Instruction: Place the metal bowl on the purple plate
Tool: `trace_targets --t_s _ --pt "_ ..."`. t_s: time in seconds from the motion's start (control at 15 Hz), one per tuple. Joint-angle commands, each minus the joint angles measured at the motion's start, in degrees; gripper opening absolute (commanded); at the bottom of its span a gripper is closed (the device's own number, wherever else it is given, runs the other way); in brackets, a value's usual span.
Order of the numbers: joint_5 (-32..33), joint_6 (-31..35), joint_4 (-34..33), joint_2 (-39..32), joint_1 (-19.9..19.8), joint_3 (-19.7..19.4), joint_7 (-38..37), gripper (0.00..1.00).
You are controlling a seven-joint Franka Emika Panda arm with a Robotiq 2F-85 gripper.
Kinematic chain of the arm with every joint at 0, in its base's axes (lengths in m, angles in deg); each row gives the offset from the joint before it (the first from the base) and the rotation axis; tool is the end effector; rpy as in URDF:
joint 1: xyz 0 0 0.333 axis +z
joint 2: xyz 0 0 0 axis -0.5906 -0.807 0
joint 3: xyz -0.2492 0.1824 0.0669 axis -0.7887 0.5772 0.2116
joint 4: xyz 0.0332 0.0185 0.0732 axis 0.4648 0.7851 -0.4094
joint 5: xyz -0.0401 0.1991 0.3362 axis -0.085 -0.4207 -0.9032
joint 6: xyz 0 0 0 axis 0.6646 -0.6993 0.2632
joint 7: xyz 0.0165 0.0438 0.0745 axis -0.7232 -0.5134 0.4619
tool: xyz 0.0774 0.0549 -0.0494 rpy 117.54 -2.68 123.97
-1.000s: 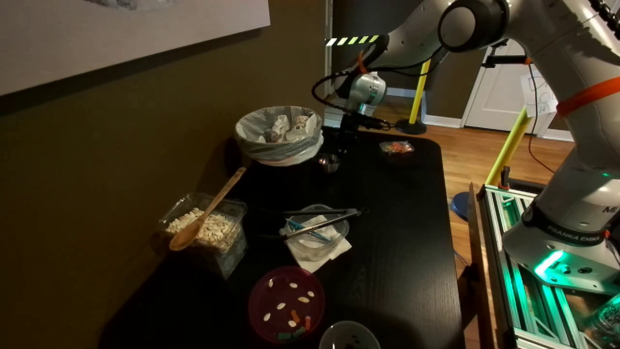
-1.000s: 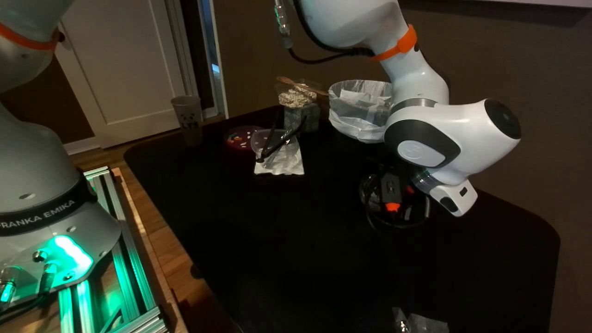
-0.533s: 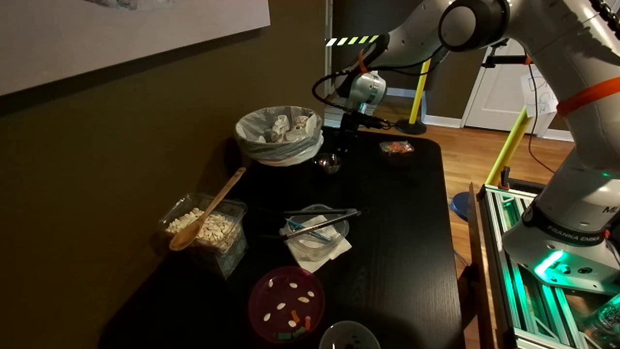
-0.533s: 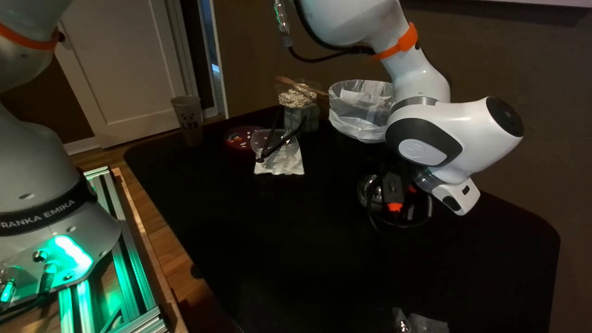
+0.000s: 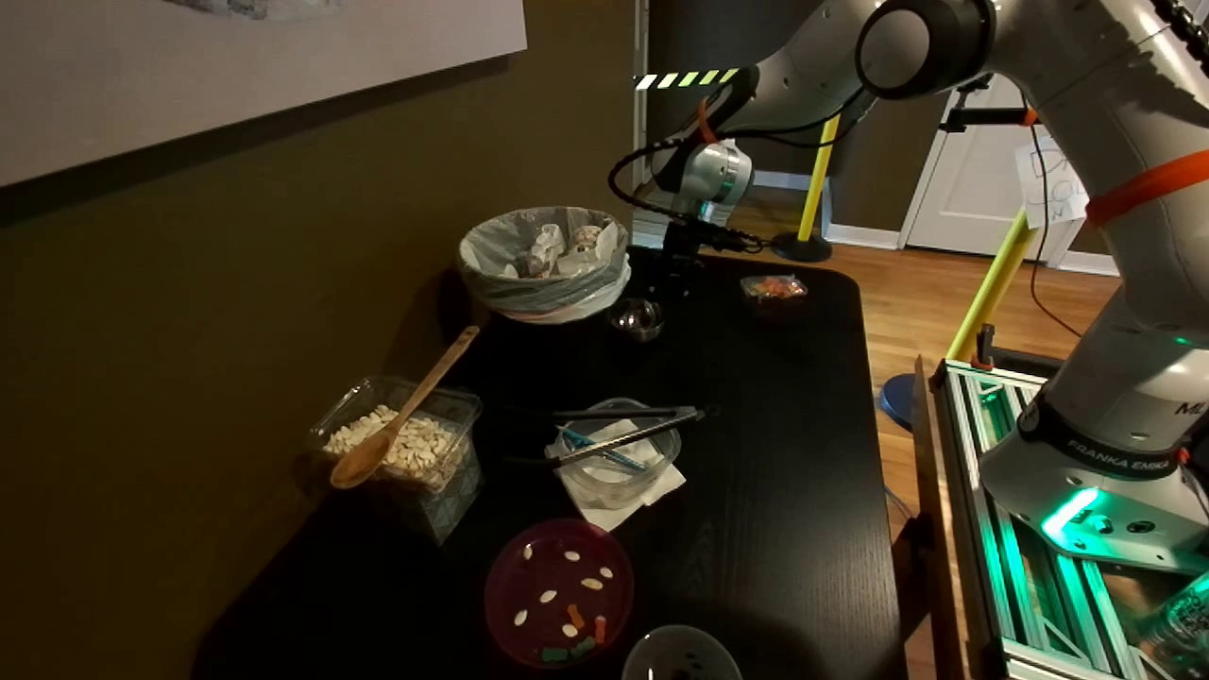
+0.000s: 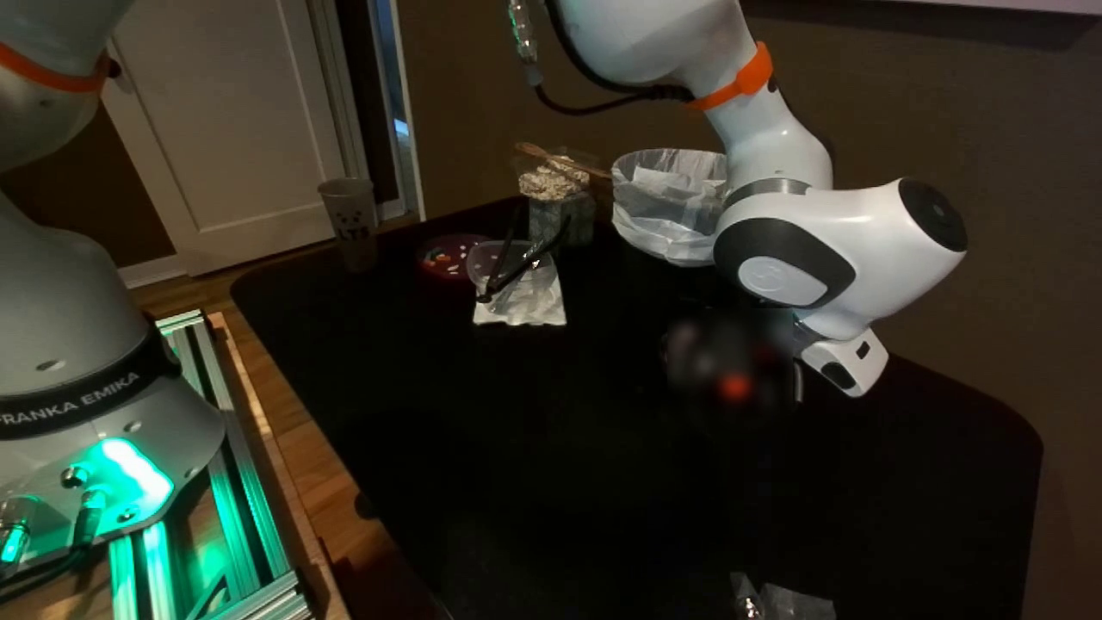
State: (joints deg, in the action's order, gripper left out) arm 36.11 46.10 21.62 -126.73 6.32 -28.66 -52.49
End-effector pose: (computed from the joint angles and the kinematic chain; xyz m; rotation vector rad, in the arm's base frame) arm 0.5741 -0.3579 0.1241 -2.5756 0.9095 0.0012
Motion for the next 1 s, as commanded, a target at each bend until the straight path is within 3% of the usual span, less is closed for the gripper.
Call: trace_targets --t_s 0.0,0.07,0.13,0.27,0.67,0.8,0.93 --pt "2.38 0.36 1.30 0.02 0.56 0.58 0.58 0.95" --pt "3.14 0.11 1.20 -0.25 0.76 0.70 0.44 0.87" --pt "3.83 0.06 1.19 -0.40 0.92 0.85 0.32 0.68" --pt "5.02 -0.10 1.11 -0.61 1.03 1.22 0.14 0.60" --pt "7.94 0.08 1.09 -0.69 2.00 0.99 -0.82 0.12" --pt "9.41 -0.13 1.30 -0.54 2.54 0.44 -1.51 0.00" --pt "10.87 0.02 2.20 0.39 2.91 -0.13 -1.89 0.00"
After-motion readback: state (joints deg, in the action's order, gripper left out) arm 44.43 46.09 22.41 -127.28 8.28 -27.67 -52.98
